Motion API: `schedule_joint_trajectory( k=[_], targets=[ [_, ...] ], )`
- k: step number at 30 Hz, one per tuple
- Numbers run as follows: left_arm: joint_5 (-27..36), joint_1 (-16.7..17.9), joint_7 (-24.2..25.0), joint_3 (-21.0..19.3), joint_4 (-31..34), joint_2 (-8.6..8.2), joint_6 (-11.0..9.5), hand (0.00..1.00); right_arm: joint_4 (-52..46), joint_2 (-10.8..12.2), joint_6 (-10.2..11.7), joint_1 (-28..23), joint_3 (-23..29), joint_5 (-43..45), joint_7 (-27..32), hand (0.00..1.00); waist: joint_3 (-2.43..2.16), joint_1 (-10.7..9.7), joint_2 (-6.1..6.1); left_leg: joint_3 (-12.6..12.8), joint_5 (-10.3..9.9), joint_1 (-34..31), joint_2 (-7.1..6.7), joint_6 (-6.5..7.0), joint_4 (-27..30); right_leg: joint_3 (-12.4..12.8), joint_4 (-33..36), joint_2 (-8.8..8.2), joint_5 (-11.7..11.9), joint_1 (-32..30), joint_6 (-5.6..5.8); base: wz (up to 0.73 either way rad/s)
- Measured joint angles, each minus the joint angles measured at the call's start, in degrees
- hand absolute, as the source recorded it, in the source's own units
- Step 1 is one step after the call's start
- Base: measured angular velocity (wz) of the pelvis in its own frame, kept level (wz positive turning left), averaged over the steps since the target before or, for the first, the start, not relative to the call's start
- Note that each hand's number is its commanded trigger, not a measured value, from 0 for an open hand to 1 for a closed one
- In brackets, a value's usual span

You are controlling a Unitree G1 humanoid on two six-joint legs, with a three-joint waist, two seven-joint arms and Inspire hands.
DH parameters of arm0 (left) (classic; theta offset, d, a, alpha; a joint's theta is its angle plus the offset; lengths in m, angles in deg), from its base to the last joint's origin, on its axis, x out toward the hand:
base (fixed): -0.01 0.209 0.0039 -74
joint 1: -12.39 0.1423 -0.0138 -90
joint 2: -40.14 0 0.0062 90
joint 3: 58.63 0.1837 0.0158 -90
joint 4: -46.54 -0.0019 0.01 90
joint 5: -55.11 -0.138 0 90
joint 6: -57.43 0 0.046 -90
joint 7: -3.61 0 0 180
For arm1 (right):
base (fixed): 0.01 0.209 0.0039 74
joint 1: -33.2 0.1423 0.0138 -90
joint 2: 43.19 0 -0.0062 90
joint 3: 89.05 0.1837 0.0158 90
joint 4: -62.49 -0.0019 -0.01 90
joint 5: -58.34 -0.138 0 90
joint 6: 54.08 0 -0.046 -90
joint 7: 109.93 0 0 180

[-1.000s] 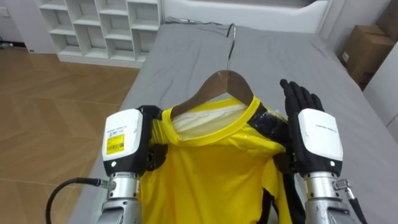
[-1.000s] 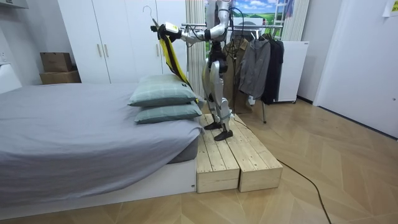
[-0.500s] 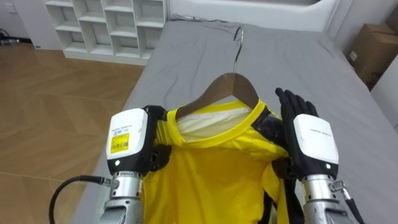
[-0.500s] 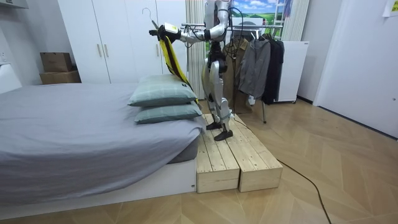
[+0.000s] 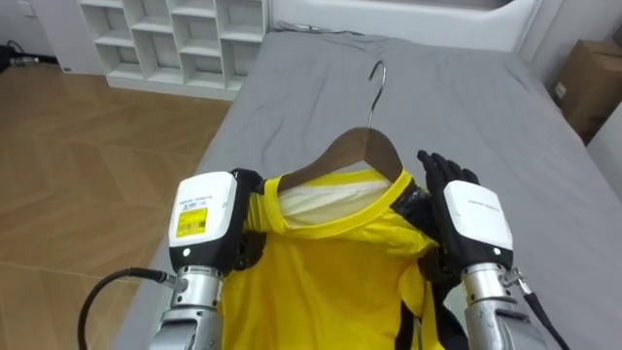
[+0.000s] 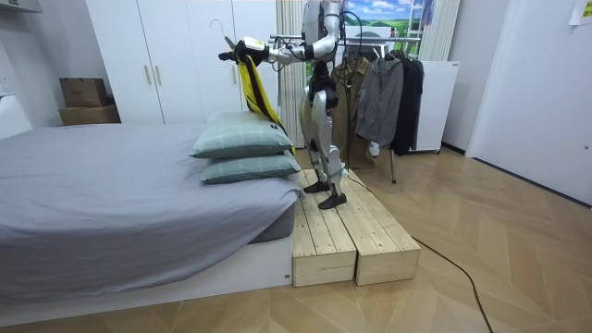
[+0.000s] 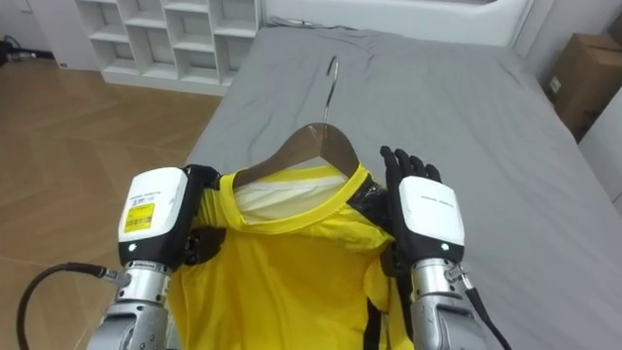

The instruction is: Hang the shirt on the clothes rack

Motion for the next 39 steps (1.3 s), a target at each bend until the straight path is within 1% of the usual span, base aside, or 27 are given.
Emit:
schedule_joint_trajectory(
  k=[1, 3, 10, 12, 21, 26, 36, 37, 38, 39],
  targets=[
    [-0.1, 0.0, 0.0, 0.0, 0.0, -0.01, 0.0, 1.00, 0.0, 0.0, 0.0, 0.0, 0.0, 0.0, -0.1, 0.71, 0.00, 0.0, 0.00, 0.0, 0.0, 0.0, 0.00, 0.00, 0.0, 0.0, 0.0, 0.00, 0.0, 0.0, 0.00, 0.00],
    [-0.4, 0.0, 0.0, 0.0, 0.0, -0.03, 0.1, 1.00, 0.0, 0.0, 0.0, 0.0, 0.0, 0.0, -0.6, 1.00, -0.01, 0.0, -0.02, 0.0, 0.0, 0.0, 0.01, 0.00, 0.0, 0.0, 0.0, 0.00, 0.0, 0.0, 0.00, 0.00],
    [-0.5, 0.0, 0.1, -0.2, 0.0, -0.03, 0.1, 1.00, 0.0, 0.2, -0.1, 0.0, 0.7, 0.0, -1.3, 1.00, -0.02, 0.0, -0.04, -0.1, 0.0, -0.1, 0.01, 0.00, 0.0, -0.1, 0.0, 0.00, 0.0, 0.0, 0.00, 0.00],
    [-0.4, 0.0, 0.1, -0.6, 0.0, -0.13, 0.1, 1.00, 0.0, 0.6, -0.7, 0.0, 0.8, -0.1, -1.4, 1.00, -0.03, 0.0, -0.06, -0.1, 0.0, -0.1, 0.02, 0.00, 0.0, -0.3, 0.0, 0.00, 0.0, 0.0, 0.00, 0.00],
    [-1.5, 0.0, 0.1, -0.7, 0.0, 0.00, 0.3, 1.00, 0.0, 0.7, -1.1, 0.0, 1.6, -0.1, -1.8, 1.00, -0.03, 0.0, -0.07, -0.3, 0.0, -0.2, 0.02, 0.00, 0.0, -0.7, 0.0, -0.03, 0.0, 0.0, 0.00, 0.01],
    [-1.5, 0.0, 0.1, -0.8, 0.0, 0.00, 0.4, 1.00, 0.0, 0.8, -0.9, 0.0, 1.7, -1.2, -1.8, 1.00, -0.03, -0.1, -0.08, -0.5, 0.0, -0.2, 0.02, 0.00, 0.0, -1.2, 0.0, -0.04, 0.0, 0.0, 0.00, 0.01],
    [-1.4, 0.0, 0.0, -0.7, 0.0, -0.09, 0.6, 1.00, 0.3, 0.8, -0.9, 0.0, 1.6, -2.4, -1.8, 1.00, -0.01, -0.3, -0.11, -1.4, 0.0, -0.3, 0.01, 0.00, -0.1, -1.2, 0.0, -0.03, 0.0, 0.1, 0.00, 0.03],
    [-1.4, 0.0, 0.0, -0.7, 0.0, -0.09, 0.6, 0.60, 0.3, 0.8, -0.9, 0.0, 1.6, -2.4, -1.8, 1.00, -0.01, -0.3, -0.11, -1.4, 0.0, -0.3, 0.01, 0.00, -0.1, -1.2, 0.0, -0.03, 0.0, 0.1, 0.00, 0.00],
    [-1.4, 0.0, 0.0, -0.7, 0.0, -0.08, 0.6, 0.11, 0.3, 0.8, -0.9, 0.0, 1.6, -2.4, -1.8, 1.00, -0.01, -0.3, -0.11, -1.4, 0.0, -0.3, 0.02, 0.00, -0.1, -1.3, 0.0, -0.02, 0.0, 0.2, 0.00, 0.00],
    [-1.4, 0.0, 0.0, -0.7, 0.0, -0.07, 0.6, 0.00, 0.3, 0.8, -0.9, 0.0, 1.6, -2.4, -1.8, 1.00, -0.01, -0.3, -0.10, -1.4, 0.0, -0.2, 0.02, 0.00, -0.1, -1.3, 0.0, -0.02, 0.0, 0.2, 0.00, 0.00]
  ],
)
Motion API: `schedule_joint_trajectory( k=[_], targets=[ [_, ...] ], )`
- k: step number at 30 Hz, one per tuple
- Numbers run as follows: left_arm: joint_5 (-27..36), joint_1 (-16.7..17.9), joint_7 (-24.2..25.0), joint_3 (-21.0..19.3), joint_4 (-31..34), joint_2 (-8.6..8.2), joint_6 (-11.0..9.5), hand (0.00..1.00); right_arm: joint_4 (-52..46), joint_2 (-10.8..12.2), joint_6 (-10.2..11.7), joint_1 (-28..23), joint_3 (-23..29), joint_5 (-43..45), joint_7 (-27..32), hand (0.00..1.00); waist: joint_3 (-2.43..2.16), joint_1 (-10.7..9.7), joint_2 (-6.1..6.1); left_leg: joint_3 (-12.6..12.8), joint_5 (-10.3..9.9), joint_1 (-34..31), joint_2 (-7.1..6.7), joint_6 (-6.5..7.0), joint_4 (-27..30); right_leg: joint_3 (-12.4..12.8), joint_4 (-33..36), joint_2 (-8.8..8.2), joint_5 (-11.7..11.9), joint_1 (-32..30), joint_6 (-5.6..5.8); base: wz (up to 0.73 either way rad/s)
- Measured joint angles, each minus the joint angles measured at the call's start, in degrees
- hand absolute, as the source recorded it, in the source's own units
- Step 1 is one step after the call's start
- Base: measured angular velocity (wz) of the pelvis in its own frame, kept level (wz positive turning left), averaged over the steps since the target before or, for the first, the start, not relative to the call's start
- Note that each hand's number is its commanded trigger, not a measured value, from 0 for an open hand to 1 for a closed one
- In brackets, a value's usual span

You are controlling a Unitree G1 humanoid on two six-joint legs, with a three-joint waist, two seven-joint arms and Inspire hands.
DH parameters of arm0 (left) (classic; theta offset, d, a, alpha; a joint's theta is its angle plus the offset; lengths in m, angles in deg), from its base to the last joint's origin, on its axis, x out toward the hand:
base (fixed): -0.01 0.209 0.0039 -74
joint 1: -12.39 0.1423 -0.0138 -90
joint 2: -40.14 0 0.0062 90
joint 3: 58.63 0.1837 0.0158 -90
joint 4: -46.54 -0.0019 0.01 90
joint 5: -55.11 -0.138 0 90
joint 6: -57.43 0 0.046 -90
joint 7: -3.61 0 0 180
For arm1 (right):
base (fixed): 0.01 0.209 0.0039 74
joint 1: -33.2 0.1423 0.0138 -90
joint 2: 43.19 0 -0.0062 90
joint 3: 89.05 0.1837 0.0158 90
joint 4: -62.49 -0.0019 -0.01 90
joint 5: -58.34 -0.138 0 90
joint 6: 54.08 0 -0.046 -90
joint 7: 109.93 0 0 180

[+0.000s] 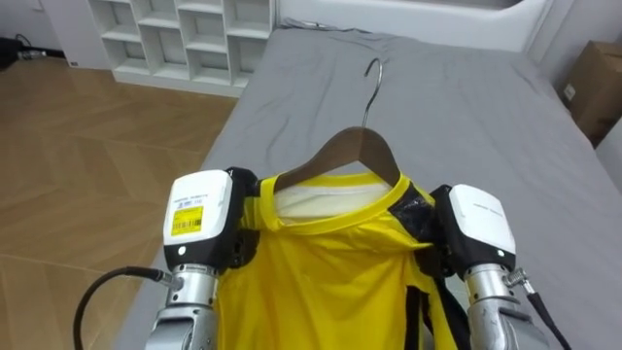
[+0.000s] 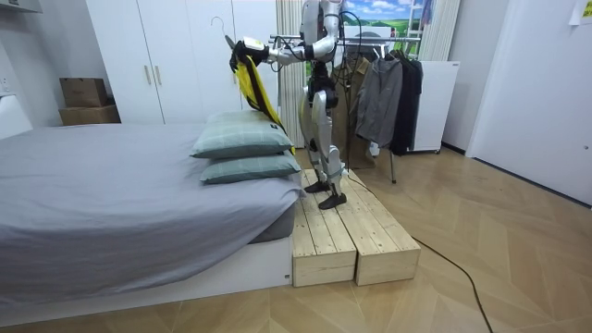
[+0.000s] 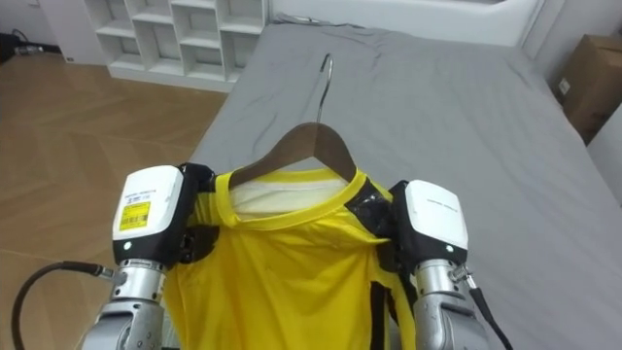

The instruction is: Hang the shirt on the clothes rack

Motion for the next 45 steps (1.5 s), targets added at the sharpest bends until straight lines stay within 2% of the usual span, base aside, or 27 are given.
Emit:
schedule_joint_trajectory(
  k=[4, 9, 12, 22, 25, 28, 29, 30, 31, 32, 33, 35, 36, 40, 41, 45],
  targets=[
    [0.5, 0.0, 0.0, 0.0, 0.0, -0.04, 0.0, 0.00, 0.2, 0.0, 0.0, 0.0, -0.2, 0.0, 0.0, 1.00, -0.01, -0.2, -0.02, 0.0, 0.0, 0.4, -0.05, 0.00, 0.0, 0.0, -0.6, -0.04, 0.0, 0.9, 0.01, 0.01],
    [1.6, 0.0, 0.0, 0.3, 0.0, -2.12, -0.4, 0.00, 1.5, 0.9, 0.5, 0.0, -1.0, -0.1, -0.3, 1.00, -0.02, 0.0, -0.01, -0.1, 0.0, 0.4, -0.03, 0.00, 0.0, -0.1, -0.8, -0.02, 0.0, 1.0, 0.01, 0.00],
    [1.7, 0.0, 0.0, 0.3, 0.0, -2.56, -0.4, 0.00, 1.5, 1.0, 0.5, 0.0, -1.0, -0.1, -0.8, 1.00, -0.03, 0.0, -0.03, -0.1, 0.0, 0.4, 0.01, 0.00, 0.0, -0.1, -0.8, 0.01, 0.0, 1.0, 0.01, 0.00],
    [1.7, 0.0, 0.0, 0.1, 1.5, -2.46, -1.6, 0.00, 1.5, 1.0, 1.2, -0.1, -0.7, 0.1, -1.2, 1.00, -0.09, 0.2, 0.02, -0.6, 0.0, 0.7, 0.01, 0.00, 0.0, -0.2, -0.7, 0.01, 0.0, 1.2, 0.01, 0.01],
    [1.7, 0.0, 0.0, 0.1, 1.6, -2.41, -1.7, 0.00, 1.5, 0.9, 1.6, -0.4, -0.3, 0.1, -0.9, 1.00, -0.11, 0.4, 0.02, -3.6, 0.0, 0.9, -0.02, 0.00, 0.0, -0.5, -0.6, 0.12, 0.0, 1.5, 0.01, 0.06],
    [2.2, 1.0, 0.0, 0.1, 1.6, -2.39, -2.2, 0.00, 1.9, 1.0, 2.7, -2.1, 0.8, 0.1, -0.3, 1.00, -0.19, 0.6, 0.22, -7.6, 0.2, 2.3, 0.78, 0.02, -0.3, -2.8, 3.0, 0.37, -0.2, 0.9, 0.15, 0.01],
    [2.5, 1.5, 0.0, 0.0, 1.6, -2.43, -2.5, 0.00, 3.0, 1.0, 3.1, -2.3, 1.0, 0.1, -0.3, 1.00, -0.15, 0.8, 0.87, -12.0, 0.6, 3.2, 2.09, 0.03, -0.7, -3.3, 8.1, 1.28, -2.1, -2.7, 0.45, -0.45],
    [2.8, 1.9, -0.5, -0.9, 1.8, -1.50, -3.2, 0.00, 3.7, 1.4, 3.7, -2.2, 0.9, 0.3, -0.1, 1.00, -0.54, 1.6, 0.63, -14.5, 0.5, 3.2, 2.78, -0.13, -0.6, -1.9, 2.9, 2.54, -0.8, -5.6, -1.31, -0.64],
    [3.0, 1.9, -0.6, -1.4, 1.8, -1.08, -3.3, 0.00, 3.5, 1.6, 4.0, -2.2, 0.6, 0.4, 0.2, 1.00, -0.73, 1.9, 0.16, -14.3, 0.1, 2.8, 2.80, -0.66, -0.3, -1.8, -0.7, 2.50, 2.2, -6.8, -2.19, -0.49],
    [3.9, 2.0, -0.7, -2.9, 0.9, -0.94, -3.2, 0.00, 3.6, 0.8, 4.1, -2.8, -0.6, 1.2, 0.6, 1.00, -0.66, 0.9, 0.77, -13.9, -1.9, 2.8, 3.37, -2.89, 0.2, -3.9, -1.2, 1.99, 8.4, -7.9, -1.93, 0.03],
    [4.9, 2.5, -0.6, -2.4, 0.7, -1.53, -3.2, 0.00, 3.6, 0.1, 3.4, -4.6, -0.6, 0.5, 1.1, 1.00, -0.69, -0.1, 1.10, -10.3, -1.7, 3.5, 4.03, -3.23, -0.6, -5.0, -0.6, 2.06, 8.3, -7.2, -1.86, 0.26],
    [5.0, 3.1, -0.7, -2.2, 1.0, -1.50, -3.5, 0.00, 3.6, -0.4, 2.3, -5.8, -0.4, 0.1, 1.0, 1.00, -0.67, -0.1, 1.05, -5.6, -1.1, 3.7, 4.13, -3.14, -0.9, -4.3, -0.6, 2.08, 8.3, -6.7, -1.86, 0.24],
    [5.0, 3.2, -0.7, -2.3, 1.0, -1.41, -3.2, 0.00, 3.6, -0.5, 2.1, -5.8, 0.0, 0.1, 0.7, 1.00, -0.63, -0.1, 1.12, -4.6, -1.1, 3.6, 4.04, -3.11, -1.0, -4.2, -0.8, 2.12, 8.2, -6.7, -1.74, 0.19],
    [5.0, 3.3, -0.7, -2.3, 1.0, -0.94, -2.3, 0.00, 3.6, -0.3, 2.2, -5.7, 0.8, 0.2, 0.7, 1.00, -0.60, 0.4, 0.93, -4.6, -1.1, 3.5, 3.11, -3.07, -1.3, -5.1, -0.8, 1.45, 8.0, -6.7, -1.31, 0.17],
    [5.1, 3.3, -0.7, -2.3, 1.0, -0.67, -2.3, 0.00, 3.6, -0.3, 2.2, -5.7, 1.0, 0.2, 0.7, 1.00, -0.59, 0.4, 0.94, -4.6, -1.1, 3.4, 2.60, -2.99, -1.3, -5.4, -0.9, 1.10, 7.6, -6.5, -0.79, 0.19],
    [5.0, 3.5, -0.5, -3.3, 1.5, -0.67, -2.4, 0.00, 3.6, -0.3, 2.3, -6.3, 1.2, 0.0, -0.5, 1.00, -0.55, 0.8, 0.91, -4.7, -0.5, 3.3, 1.33, -1.63, -1.5, -5.0, -0.8, 0.08, 7.1, -6.3, -0.03, 0.13]
  ],
)
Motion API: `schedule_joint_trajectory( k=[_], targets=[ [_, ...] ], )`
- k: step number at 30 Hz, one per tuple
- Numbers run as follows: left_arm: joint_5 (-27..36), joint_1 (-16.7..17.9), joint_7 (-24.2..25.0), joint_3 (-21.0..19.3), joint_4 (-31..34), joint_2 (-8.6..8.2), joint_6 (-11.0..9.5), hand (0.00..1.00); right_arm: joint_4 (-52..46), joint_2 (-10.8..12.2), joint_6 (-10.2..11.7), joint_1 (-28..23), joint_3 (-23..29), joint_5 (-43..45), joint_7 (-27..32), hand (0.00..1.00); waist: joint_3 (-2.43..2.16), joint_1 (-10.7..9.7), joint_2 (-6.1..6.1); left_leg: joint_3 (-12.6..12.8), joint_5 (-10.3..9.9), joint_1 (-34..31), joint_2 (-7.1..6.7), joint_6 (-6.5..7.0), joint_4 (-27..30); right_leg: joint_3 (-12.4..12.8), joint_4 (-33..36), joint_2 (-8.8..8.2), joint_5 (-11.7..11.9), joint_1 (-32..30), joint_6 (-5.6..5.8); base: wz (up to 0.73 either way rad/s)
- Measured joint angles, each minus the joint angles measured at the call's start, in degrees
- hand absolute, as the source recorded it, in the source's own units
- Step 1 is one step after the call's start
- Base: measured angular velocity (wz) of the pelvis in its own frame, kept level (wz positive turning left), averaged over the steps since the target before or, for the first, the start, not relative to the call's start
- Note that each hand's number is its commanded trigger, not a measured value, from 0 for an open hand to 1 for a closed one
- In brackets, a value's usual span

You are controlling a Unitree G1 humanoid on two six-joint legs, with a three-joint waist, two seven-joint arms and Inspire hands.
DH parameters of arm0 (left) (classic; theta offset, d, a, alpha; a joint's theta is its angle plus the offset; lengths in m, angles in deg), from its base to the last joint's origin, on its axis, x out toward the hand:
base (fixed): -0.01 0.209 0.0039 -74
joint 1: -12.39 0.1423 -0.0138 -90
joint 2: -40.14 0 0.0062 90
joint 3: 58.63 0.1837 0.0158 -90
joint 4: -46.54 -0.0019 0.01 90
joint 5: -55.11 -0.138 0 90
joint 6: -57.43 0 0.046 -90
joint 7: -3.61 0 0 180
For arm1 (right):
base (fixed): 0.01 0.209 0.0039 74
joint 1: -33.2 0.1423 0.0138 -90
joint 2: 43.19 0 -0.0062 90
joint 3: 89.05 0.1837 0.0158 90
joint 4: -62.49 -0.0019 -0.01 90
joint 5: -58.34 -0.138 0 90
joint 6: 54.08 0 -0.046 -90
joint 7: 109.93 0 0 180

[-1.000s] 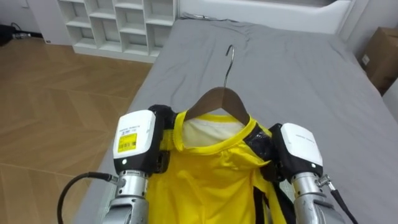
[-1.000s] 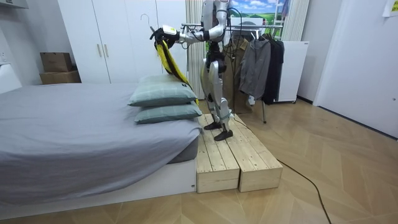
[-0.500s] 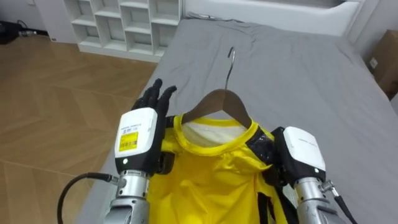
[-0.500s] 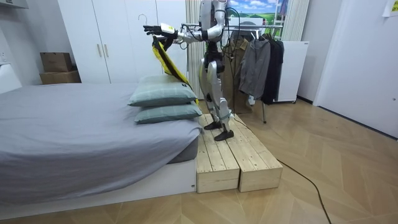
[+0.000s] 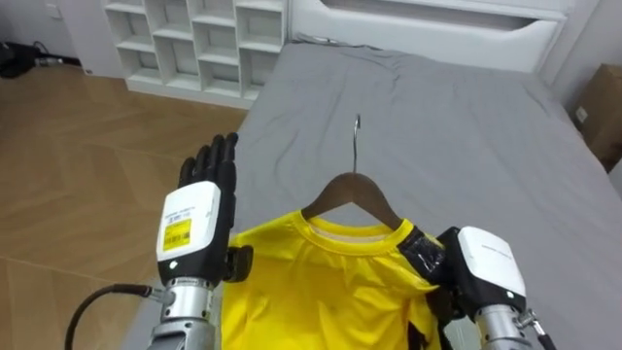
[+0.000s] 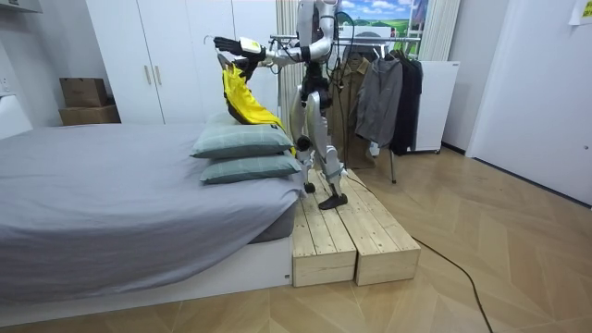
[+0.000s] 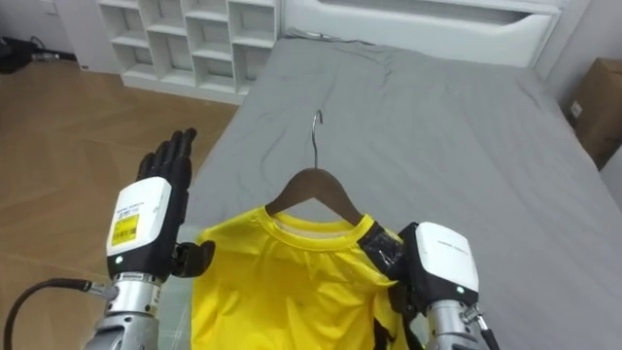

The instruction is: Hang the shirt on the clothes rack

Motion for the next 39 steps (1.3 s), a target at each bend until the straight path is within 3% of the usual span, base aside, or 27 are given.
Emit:
schedule_joint_trajectory(
  k=[9, 22, 29, 39],
  targets=[
    [0.0, 3.5, -0.1, -0.5, 0.0, 0.00, -0.4, 0.00, 0.0, -0.1, 0.2, -3.0, 0.4, -0.1, -0.6, 1.00, -0.07, -0.1, 0.30, 0.0, 0.1, 0.1, -0.04, 0.22, 0.5, 0.1, 0.3, 0.02, 0.3, 0.2, -0.13, 0.00],
    [2.2, 4.8, -1.3, -0.5, -0.1, -0.03, -0.4, 0.00, 0.0, -0.1, 0.7, -3.3, 2.4, -0.3, -0.5, 1.00, -0.12, -1.3, 0.56, 0.4, 0.1, 0.1, -0.21, 0.22, 0.5, 0.2, 0.3, -0.28, 0.2, 0.2, 0.04, 0.00],
    [4.9, 6.8, -1.4, -0.9, -0.4, 0.19, -0.4, 0.00, 0.0, -0.1, 0.7, -3.3, 2.4, -1.6, 0.6, 1.00, -0.06, -1.8, 0.50, 5.2, 0.1, 0.7, -0.19, 0.25, 0.8, 1.5, 1.1, -0.82, -0.2, 0.0, 0.35, -0.09],
    [6.0, 7.3, -1.3, -0.9, -0.6, 0.19, -0.7, 0.00, 5.9, 0.0, 0.7, -5.2, 2.1, -2.0, 2.4, 1.00, 0.39, -1.7, 0.50, 8.1, -1.3, 0.5, -0.25, 1.22, 2.3, 3.5, 3.1, -0.82, -0.2, -1.5, 0.63, -0.11]
  ],
)
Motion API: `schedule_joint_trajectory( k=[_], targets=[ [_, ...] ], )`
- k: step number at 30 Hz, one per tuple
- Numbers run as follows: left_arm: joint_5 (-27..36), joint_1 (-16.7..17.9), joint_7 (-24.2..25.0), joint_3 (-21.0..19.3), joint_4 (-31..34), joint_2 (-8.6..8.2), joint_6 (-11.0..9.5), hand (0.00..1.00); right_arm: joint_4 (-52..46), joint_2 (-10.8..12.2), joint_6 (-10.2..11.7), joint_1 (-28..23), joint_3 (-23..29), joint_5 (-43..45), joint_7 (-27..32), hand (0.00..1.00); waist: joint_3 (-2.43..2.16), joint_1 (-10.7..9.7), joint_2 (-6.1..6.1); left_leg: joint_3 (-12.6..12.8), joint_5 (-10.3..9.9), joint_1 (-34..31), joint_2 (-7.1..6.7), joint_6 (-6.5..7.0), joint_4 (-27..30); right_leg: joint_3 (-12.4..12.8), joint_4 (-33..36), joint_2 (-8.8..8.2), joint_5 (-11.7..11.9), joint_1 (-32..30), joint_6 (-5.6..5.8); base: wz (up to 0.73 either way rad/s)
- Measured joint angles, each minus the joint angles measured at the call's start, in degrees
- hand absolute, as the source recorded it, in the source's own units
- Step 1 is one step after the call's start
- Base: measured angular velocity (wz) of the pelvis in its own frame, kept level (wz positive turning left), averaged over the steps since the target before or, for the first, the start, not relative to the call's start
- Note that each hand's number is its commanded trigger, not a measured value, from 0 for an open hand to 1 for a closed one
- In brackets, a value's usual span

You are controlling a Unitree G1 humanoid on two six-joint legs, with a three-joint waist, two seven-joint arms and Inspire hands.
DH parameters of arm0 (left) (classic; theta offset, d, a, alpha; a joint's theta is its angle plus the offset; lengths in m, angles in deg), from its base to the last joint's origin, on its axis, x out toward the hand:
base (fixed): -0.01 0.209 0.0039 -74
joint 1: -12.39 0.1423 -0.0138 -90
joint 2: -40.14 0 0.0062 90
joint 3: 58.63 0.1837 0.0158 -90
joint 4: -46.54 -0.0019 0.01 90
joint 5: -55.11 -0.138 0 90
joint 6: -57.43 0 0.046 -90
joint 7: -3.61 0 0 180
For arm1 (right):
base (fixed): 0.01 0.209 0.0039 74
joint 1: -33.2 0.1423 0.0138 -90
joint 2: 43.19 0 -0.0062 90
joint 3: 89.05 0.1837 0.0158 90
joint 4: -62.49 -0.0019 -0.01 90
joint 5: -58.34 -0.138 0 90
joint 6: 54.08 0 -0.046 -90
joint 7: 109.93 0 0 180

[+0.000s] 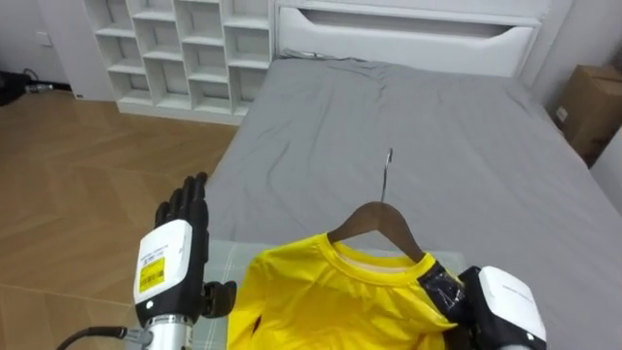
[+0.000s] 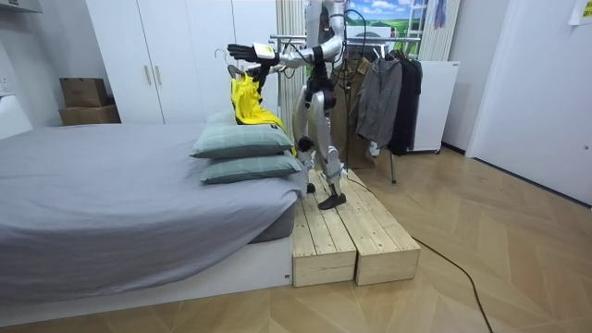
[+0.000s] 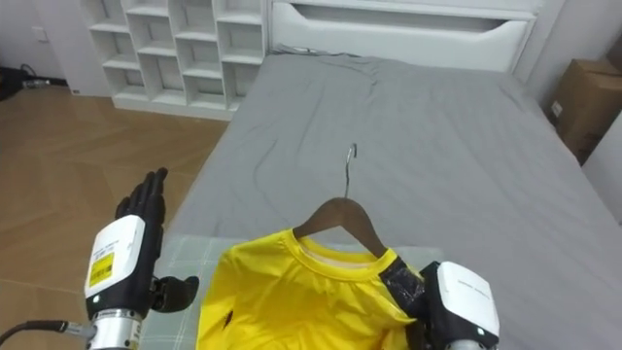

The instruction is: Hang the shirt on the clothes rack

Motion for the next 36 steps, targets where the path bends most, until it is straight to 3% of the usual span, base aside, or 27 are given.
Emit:
schedule_joint_trajectory(
  k=[4, 7, 8, 9, 10, 11, 12, 13, 14, 15, 16, 17, 18, 21, 25, 26, 27, 28, 30, 32, 35, 36],
  targets=[
    [0.0, 0.0, 0.2, 0.4, -1.3, -0.04, 0.0, 0.00, 1.6, 0.3, -0.1, 0.0, 0.0, -0.3, 0.0, 1.00, 0.32, 0.2, -0.54, 3.1, -1.2, -0.7, 0.16, 0.29, 1.5, 1.5, 0.9, 0.61, 0.4, -1.8, 0.08, -0.41],
    [-0.2, 0.1, 0.1, -0.1, -1.1, -0.28, 0.1, 0.00, 1.6, 2.1, -0.1, 0.6, 0.0, 0.3, 0.0, 1.00, 0.26, 0.4, -0.99, 8.9, -2.0, -1.3, 0.36, 0.65, 2.8, 4.5, 0.8, 1.82, 2.3, -4.2, 0.09, -0.82],
    [-0.3, 0.1, 0.0, -0.3, -1.1, -0.19, 0.1, 0.00, 1.8, 3.0, -0.1, 1.2, 0.0, 0.4, -0.1, 1.00, 0.23, 1.2, -1.14, 13.7, -2.1, -1.4, 0.52, 0.64, 3.0, 3.7, 0.2, 2.16, 4.1, -5.5, -0.57, -1.36],
    [-0.3, 0.1, 0.0, -0.6, -1.0, -0.07, 0.1, 0.00, 2.0, 3.7, -0.1, 2.1, -0.2, 0.3, -0.3, 1.00, 0.24, 2.1, -1.26, 18.5, -2.4, -1.5, 1.38, 0.88, 3.5, -2.3, -2.5, 2.10, 6.7, -5.5, -2.46, -1.52],
    [-0.3, 0.1, 0.0, -0.6, -1.0, 0.04, 0.1, 0.00, 2.0, 4.0, -0.1, 2.5, -0.4, 0.3, -0.6, 1.00, 0.25, 2.4, -1.26, 21.2, -2.7, -1.6, 1.83, 0.92, 3.7, -6.2, -3.6, 1.90, 7.5, -5.5, -3.05, -1.45],
    [-0.2, -0.3, 0.1, -0.3, -1.1, 0.10, 0.1, 0.00, 2.0, 4.2, -0.2, 3.1, -0.5, 0.1, -0.6, 1.00, 0.70, 3.3, -0.85, 26.1, -3.8, -1.1, 2.72, 0.84, 4.1, -13.8, 0.8, 0.33, 3.6, -6.1, -3.03, -1.21],
    [-0.2, -0.5, 0.1, 0.6, -1.1, -0.27, 0.0, 0.00, 2.6, 4.0, -0.6, 3.0, -0.5, -0.3, -0.6, 1.00, 0.72, 3.9, -0.63, 28.9, -4.4, 0.1, 2.78, 0.54, 4.3, -18.2, 9.1, -3.40, -3.0, -6.2, -1.64, -1.10],
    [0.1, -0.7, 0.1, 1.0, -1.1, -0.39, -0.2, 0.00, 3.1, 4.0, -0.7, 3.1, -0.4, -0.5, -0.5, 1.00, 0.73, 4.3, -0.58, 30.3, -4.7, 0.9, 2.80, 0.34, 4.3, -19.2, 12.2, -5.41, -5.1, -5.9, -1.55, -1.21],
    [0.8, -0.8, 0.0, 1.2, -1.1, -0.40, -0.3, 0.00, 4.2, 3.9, -0.7, 3.6, -0.8, -1.4, -0.5, 1.00, 0.81, 5.2, -0.84, 33.5, -5.6, 2.1, 2.99, -0.30, 5.2, -19.4, 16.2, -9.44, -7.9, -4.7, -0.34, -1.27],
    [2.0, -1.1, 0.0, 0.8, -1.3, 0.05, -0.3, 0.00, 5.4, 3.9, -0.4, 4.8, -2.2, -2.3, -0.4, 1.00, 0.68, 5.1, -1.22, 35.6, -6.7, 2.3, 3.60, -0.90, 7.7, -19.1, 15.8, -12.13, -9.0, -3.3, 2.44, -1.25],
    [2.6, -1.6, 0.0, 0.6, -1.8, 0.32, -0.3, 0.00, 5.4, 4.0, -0.2, 5.1, -2.5, -2.3, -0.4, 1.00, 0.74, 5.0, -1.40, 36.1, -7.2, 2.1, 4.37, -1.29, 9.4, -19.0, 15.0, -12.09, -9.0, -3.2, 3.26, -0.97],
    [2.9, -2.7, 0.1, 0.2, -3.1, 0.73, -0.1, 0.00, 5.4, 4.0, 0.2, 5.5, -2.8, -2.1, -0.4, 1.00, 1.15, 4.3, -1.21, 35.8, -7.3, 1.3, 6.19, -1.39, 12.2, -18.8, 13.2, -10.52, -8.0, -3.2, 2.33, -0.87],
    [2.9, -2.7, 0.2, -0.1, -3.4, 0.71, 0.1, 0.00, 5.4, 3.8, 0.5, 5.5, -3.0, -2.1, -0.4, 1.00, 1.21, 3.9, -0.38, 34.6, -7.3, 0.8, 7.77, -1.40, 13.8, -17.9, 11.3, -8.44, -6.3, -3.2, 1.07, -0.84],
    [2.7, -3.1, 0.1, -1.0, -3.4, 0.38, 0.1, 0.00, 5.4, 3.8, 0.5, 5.5, -3.2, -0.3, -0.5, 1.00, 1.20, 1.8, 0.23, 31.7, -7.1, 0.8, 9.14, -1.78, 14.3, -14.8, 7.5, -4.58, -5.2, -2.1, 0.49, -0.71],
    [2.8, -4.0, 0.1, -1.2, -3.5, 0.30, 0.1, 0.00, 5.3, 3.1, 0.5, 5.5, -3.2, 0.4, -0.9, 1.00, 1.12, -0.8, 1.38, 31.4, -6.4, 1.6, 10.05, -3.01, 15.0, -11.9, 5.6, -2.10, -4.7, -1.5, -0.29, -0.48],
    [2.7, -4.0, 0.1, -1.2, -3.7, 0.25, 0.1, 0.00, 5.3, 2.9, 0.5, 5.5, -3.3, 0.5, -1.3, 1.00, 1.11, -0.9, 1.45, 30.9, -6.0, 1.4, 10.62, -3.47, 17.7, -10.2, 5.0, -1.71, -4.7, -0.8, -0.34, -0.58],
    [2.7, -4.0, 0.1, -1.1, -3.8, -0.10, 0.0, 0.00, 5.3, 2.5, 0.4, 5.6, -3.3, 0.6, -1.4, 1.00, 1.11, -0.8, 1.40, 28.1, -6.0, 0.1, 11.11, -3.12, 19.7, -7.7, 5.0, -1.71, -4.7, -0.6, -0.34, -0.50],
    [2.7, -4.1, 0.1, -1.0, -3.8, -0.29, -0.1, 0.00, 5.3, 2.3, 0.4, 5.7, -3.2, 0.6, -1.4, 1.00, 1.10, -1.1, 1.48, 25.9, -6.1, -0.9, 10.76, -3.07, 18.8, -6.8, 5.1, -1.72, -4.6, -0.6, -0.28, -0.21],
    [2.3, -5.2, 0.1, -0.3, -3.8, -0.37, -1.0, 0.00, 5.3, 1.8, -0.2, 6.0, -2.5, 0.6, -1.4, 1.00, 1.18, -1.1, 1.23, 20.8, -5.9, -6.0, 11.02, -3.07, 15.3, -2.5, 7.5, -1.80, -4.6, -2.7, 0.03, 0.02],
    [2.3, -5.3, 0.2, 0.1, -3.8, -0.30, -0.7, 0.00, 5.3, 2.0, -0.6, 6.1, -2.3, 1.0, -1.4, 1.00, 0.98, -1.1, 1.11, 21.9, -5.4, -6.0, 10.90, -3.04, 16.4, -2.8, 9.5, -1.82, -5.1, -4.4, 0.72, -0.13],
    [2.4, -5.2, 0.1, 0.9, -4.3, 0.31, 0.5, 0.00, 4.9, 2.0, -0.6, 6.3, -2.3, 2.2, -1.4, 1.00, 0.99, 1.7, 1.10, 21.7, -5.4, -4.7, 10.90, -2.95, 17.5, -7.1, 9.2, -2.06, -5.4, -3.9, -0.09, -0.51],
    [2.5, -5.2, 0.1, 0.7, -4.6, 0.99, 0.5, 0.00, 4.3, 2.0, -0.6, 6.5, -2.3, 2.2, -1.4, 1.00, 1.00, 1.6, 1.12, 21.2, -5.4, -4.4, 11.04, -2.96, 17.6, -8.1, 8.9, -2.47, -5.6, -3.4, -0.45, -0.34]
  ],
)
